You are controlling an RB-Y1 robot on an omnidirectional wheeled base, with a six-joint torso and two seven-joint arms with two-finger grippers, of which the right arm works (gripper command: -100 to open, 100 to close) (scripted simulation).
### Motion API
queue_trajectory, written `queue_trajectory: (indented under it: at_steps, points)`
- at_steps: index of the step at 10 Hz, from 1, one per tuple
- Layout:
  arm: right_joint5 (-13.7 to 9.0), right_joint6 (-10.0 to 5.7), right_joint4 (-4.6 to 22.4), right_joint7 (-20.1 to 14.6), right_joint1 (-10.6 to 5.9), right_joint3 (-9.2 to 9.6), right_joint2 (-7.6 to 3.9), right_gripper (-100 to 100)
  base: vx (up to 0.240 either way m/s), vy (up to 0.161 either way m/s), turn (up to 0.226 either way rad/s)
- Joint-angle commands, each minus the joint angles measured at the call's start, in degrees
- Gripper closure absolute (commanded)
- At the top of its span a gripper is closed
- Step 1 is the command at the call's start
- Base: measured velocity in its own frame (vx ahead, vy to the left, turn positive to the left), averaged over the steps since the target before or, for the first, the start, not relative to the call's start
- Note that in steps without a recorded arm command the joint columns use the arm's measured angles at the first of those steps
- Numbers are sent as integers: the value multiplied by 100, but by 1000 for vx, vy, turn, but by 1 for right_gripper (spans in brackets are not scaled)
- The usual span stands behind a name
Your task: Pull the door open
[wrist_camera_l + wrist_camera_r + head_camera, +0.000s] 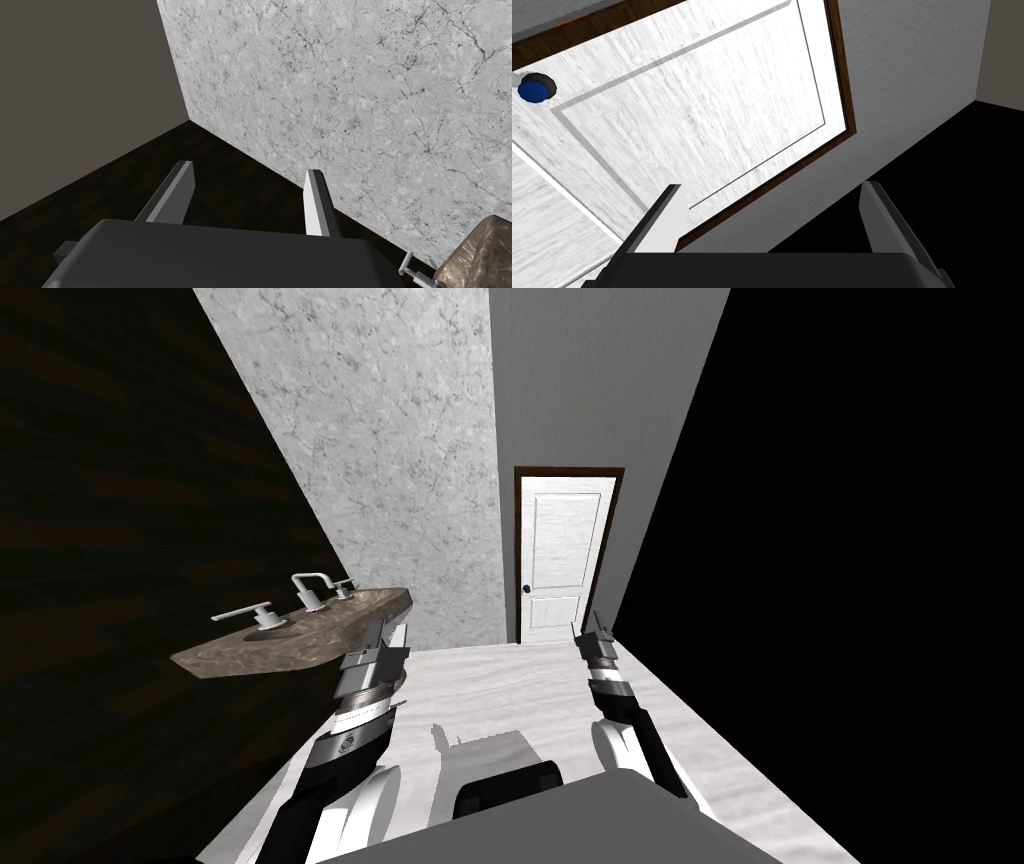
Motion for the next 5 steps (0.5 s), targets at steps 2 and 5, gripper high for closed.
queue_trajectory:
  at_steps: [2, 5]
  points:
    - [-258, -165, 304, -317, -4, 3, -97, -100, 156, -37, 170]
    - [-500, -304, 610, -599, -49, -12, -176, -100, 93, -38, 135]
